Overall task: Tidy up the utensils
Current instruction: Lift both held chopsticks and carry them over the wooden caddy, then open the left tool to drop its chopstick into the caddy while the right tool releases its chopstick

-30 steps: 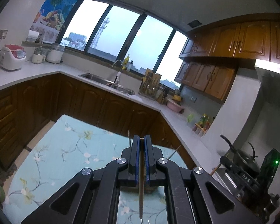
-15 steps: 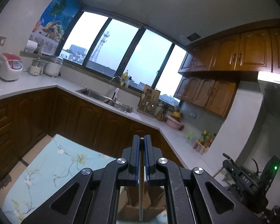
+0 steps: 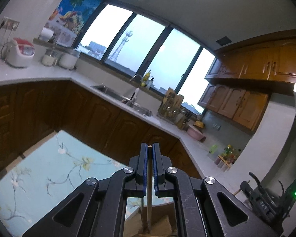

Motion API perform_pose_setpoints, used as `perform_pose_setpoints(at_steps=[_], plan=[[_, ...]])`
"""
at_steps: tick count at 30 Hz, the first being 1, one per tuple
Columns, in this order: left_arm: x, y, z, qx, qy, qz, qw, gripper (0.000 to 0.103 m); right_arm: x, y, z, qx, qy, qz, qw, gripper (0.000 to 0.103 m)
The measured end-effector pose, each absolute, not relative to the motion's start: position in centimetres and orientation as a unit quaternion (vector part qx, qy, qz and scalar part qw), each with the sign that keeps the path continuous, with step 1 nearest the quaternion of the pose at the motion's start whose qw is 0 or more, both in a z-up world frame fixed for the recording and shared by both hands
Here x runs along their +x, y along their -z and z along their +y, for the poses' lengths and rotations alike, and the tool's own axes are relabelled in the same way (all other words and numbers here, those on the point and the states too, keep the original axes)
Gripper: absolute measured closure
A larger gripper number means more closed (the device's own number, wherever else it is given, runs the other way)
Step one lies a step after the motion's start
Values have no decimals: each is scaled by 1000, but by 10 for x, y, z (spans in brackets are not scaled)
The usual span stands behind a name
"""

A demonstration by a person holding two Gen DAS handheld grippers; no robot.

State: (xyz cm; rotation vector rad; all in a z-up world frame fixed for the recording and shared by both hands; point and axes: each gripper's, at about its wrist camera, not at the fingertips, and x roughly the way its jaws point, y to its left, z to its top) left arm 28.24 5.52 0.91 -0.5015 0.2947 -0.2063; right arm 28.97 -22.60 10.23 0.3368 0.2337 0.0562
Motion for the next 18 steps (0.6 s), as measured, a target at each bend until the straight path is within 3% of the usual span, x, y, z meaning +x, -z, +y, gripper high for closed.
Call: perform_pose_setpoints(at_steps=[18], plan=[[322, 6, 27, -199, 107, 208, 952, 98, 315, -38, -218, 179, -43, 218, 958, 98]])
